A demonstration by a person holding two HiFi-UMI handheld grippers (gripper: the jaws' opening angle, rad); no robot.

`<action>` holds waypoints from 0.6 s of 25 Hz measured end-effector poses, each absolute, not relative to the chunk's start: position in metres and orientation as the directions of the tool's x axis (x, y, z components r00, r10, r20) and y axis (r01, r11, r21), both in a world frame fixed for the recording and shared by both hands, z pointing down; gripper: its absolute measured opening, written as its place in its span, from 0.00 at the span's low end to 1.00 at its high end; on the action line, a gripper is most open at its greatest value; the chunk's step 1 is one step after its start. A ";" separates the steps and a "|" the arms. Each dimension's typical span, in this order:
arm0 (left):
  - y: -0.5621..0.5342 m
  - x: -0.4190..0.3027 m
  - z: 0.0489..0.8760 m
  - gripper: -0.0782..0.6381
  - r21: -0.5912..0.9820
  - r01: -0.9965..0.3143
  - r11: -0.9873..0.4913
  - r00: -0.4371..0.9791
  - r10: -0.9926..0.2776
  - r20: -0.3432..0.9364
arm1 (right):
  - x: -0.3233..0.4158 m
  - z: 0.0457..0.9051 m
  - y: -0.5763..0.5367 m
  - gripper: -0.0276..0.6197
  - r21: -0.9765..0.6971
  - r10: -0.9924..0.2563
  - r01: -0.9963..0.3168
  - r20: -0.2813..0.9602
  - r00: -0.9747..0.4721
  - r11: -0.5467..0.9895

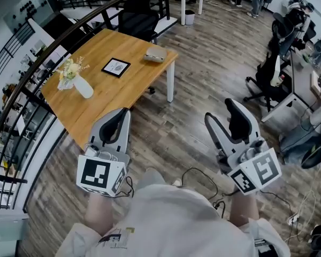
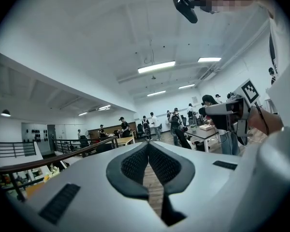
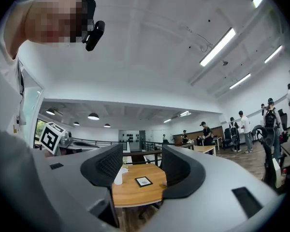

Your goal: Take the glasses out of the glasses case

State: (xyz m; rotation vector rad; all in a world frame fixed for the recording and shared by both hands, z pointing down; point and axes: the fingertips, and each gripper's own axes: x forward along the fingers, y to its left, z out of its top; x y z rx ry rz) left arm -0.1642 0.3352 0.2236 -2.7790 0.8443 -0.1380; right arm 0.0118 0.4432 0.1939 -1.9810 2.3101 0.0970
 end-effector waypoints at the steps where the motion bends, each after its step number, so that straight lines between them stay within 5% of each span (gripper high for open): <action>1: 0.335 -0.162 0.224 0.13 -0.250 -0.536 -0.807 0.829 -0.558 0.024 | 0.014 0.195 0.444 0.46 -0.012 -0.982 -0.988 -0.108 -0.154 0.156; 15: 0.262 -0.104 0.251 0.13 -0.220 -0.497 -0.839 0.859 -0.511 0.011 | 0.060 0.227 0.373 0.46 0.015 -0.988 -0.990 -0.064 -0.139 0.139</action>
